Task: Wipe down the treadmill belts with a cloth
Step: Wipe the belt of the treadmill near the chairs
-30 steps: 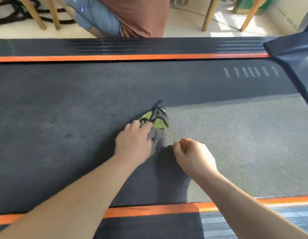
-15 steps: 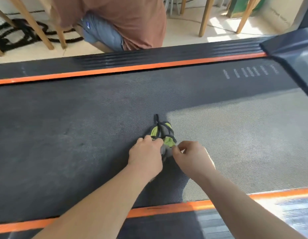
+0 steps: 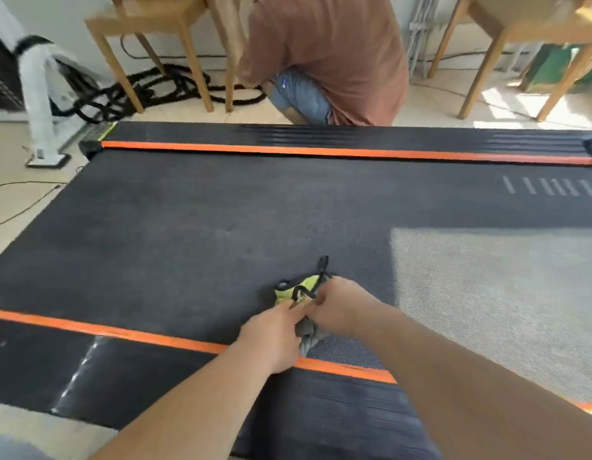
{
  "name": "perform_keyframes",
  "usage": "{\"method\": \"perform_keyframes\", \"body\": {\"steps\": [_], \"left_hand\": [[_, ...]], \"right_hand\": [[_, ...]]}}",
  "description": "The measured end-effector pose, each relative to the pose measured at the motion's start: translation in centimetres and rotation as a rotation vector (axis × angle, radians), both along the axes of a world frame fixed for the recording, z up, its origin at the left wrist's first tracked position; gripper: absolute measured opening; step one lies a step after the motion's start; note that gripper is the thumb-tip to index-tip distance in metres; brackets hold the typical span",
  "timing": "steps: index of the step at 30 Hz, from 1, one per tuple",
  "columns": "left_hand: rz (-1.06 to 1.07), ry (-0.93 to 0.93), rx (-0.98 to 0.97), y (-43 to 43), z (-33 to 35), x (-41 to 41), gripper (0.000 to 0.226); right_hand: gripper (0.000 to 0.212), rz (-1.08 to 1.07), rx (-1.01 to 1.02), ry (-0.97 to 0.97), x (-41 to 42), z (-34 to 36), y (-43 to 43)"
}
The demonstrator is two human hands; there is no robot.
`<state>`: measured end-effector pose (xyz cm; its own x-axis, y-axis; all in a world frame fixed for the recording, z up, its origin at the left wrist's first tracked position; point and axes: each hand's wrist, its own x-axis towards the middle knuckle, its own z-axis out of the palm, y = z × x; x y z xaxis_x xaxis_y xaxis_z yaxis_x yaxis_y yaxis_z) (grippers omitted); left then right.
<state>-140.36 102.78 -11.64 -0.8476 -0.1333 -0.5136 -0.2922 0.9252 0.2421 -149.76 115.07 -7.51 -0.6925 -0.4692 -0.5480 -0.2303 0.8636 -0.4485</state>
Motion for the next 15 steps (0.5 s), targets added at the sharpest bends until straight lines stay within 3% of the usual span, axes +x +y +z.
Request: {"method": "perform_keyframes", "body": {"steps": [3, 5, 12, 15], "left_hand": [[0.019, 0.027, -0.049, 0.0, -0.4, -0.4, 0.044], [-0.004, 0.066, -0.078, -0.2, -0.7, -0.3, 0.037], [-0.234, 0.222, -0.078, -4.3, -0.8, -3.1, 0.043], [-0.159, 0.228, -0.159, -8.5, -0.1, -3.5, 0.046]], "right_hand": [[0.022, 0.007, -0.042, -0.035, -0.5, -0.7, -2.5], [0.019, -0.003, -0.066, 0.006, -1.1, -1.0, -3.7], [0.022, -0.196, -0.150, 0.156, -4.3, -4.0, -7.8], [0.015, -0.250, -0.203, 0.216, -4.9, -4.7, -9.9]]}}
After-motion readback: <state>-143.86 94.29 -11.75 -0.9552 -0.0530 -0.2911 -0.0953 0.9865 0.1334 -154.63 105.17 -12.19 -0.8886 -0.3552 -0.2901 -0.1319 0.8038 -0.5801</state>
